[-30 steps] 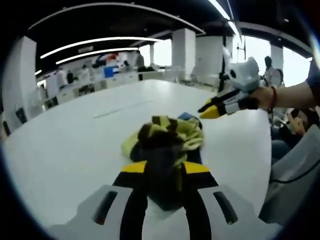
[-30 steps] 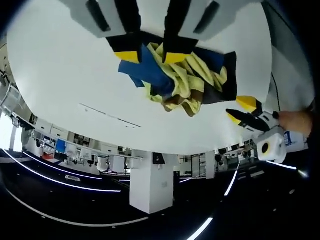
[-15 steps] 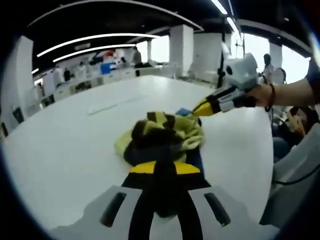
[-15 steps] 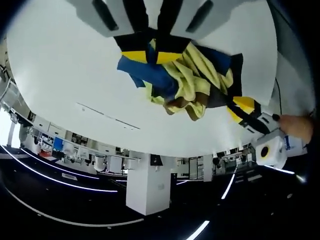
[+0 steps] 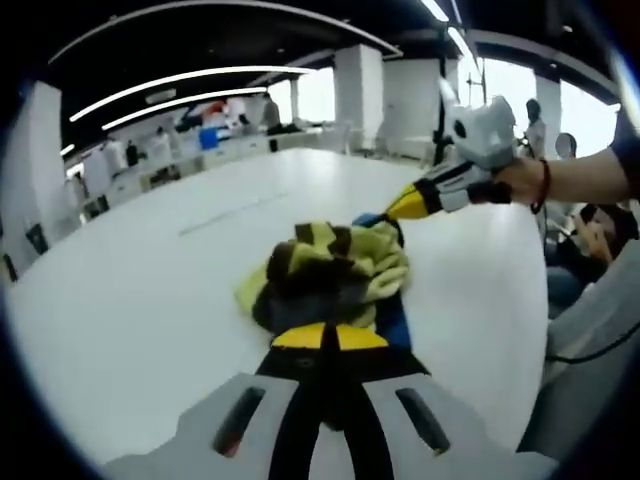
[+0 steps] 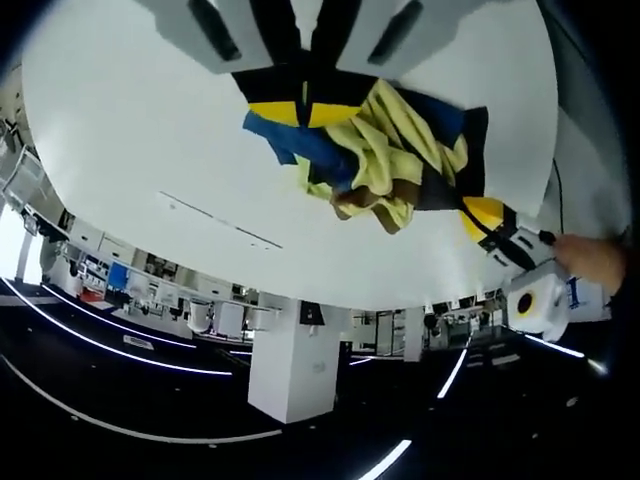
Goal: Fold the garment on the visible template until the final outline fits inside the template.
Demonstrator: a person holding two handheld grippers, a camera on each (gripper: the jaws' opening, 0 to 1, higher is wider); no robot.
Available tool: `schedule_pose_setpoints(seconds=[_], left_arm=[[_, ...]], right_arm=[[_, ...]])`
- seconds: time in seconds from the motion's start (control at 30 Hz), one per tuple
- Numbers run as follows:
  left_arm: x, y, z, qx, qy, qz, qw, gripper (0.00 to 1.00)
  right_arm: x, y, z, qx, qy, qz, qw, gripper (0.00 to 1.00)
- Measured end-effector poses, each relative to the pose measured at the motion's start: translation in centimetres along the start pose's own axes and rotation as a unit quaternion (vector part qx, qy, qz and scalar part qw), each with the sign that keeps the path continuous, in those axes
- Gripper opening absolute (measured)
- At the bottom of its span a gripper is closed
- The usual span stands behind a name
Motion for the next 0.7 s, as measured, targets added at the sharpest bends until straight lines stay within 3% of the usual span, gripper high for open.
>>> schedule_pose_setpoints(seconds=[0.37,0.7], left_arm=[[1.4,1.6,-2.5,-0.030,-0.020,-0.019,0.9992,0.00],[2.8,3.4,-3.7,-0.026,-0.022,-0.040,0.9986,0.00]], right_arm=[[1.2,-1.1,-1.8,0.028,-0.008,0.032,0.9991,0.00],[1.7,-3.0,-3.2,0.037,-0.005,0.059,0.9975,0.00]])
Point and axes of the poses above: the point that each gripper's makers call its tool centre point, and the gripper's own axes: x roughly backward along the fingers, y roughly to its left, z roughly out of its underside, the point moved 4 cm from there along x, roughly backward along the fingers, and after that the axes turned 9 degrees about -x, right-handed, at the moved point
